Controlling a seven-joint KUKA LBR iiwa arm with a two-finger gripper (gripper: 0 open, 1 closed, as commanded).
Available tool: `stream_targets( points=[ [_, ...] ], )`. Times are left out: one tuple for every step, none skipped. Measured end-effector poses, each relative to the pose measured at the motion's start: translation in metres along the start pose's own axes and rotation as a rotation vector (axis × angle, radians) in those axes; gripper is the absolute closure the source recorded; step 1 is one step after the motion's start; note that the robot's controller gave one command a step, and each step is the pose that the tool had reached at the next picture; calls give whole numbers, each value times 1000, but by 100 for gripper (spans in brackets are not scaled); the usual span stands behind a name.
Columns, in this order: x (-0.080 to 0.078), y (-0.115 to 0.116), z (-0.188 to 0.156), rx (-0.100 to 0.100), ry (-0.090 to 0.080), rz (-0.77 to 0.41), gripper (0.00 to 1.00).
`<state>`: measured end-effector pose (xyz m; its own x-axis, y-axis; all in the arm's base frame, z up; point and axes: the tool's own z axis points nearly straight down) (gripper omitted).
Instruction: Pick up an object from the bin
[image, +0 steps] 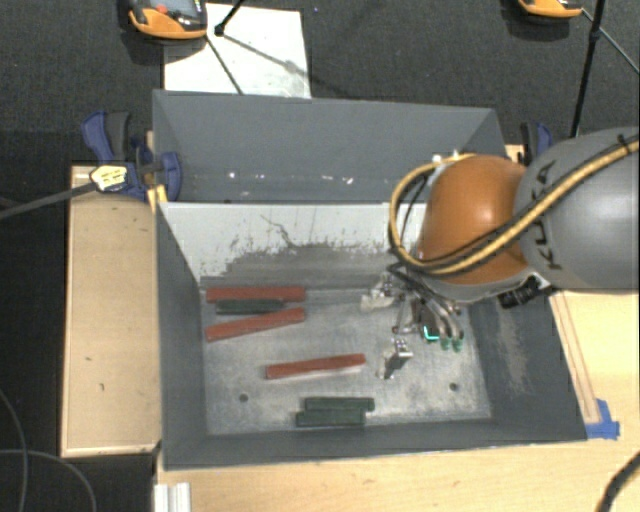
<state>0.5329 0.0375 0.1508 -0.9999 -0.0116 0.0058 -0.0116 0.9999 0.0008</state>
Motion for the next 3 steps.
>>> stream_targets(
  points=[
    [-2,0,-4,0,-8,1,0],
    [-30,18,75,-1,-19,-94,100],
    [-30,18,75,-1,-19,-94,100]
  ],
)
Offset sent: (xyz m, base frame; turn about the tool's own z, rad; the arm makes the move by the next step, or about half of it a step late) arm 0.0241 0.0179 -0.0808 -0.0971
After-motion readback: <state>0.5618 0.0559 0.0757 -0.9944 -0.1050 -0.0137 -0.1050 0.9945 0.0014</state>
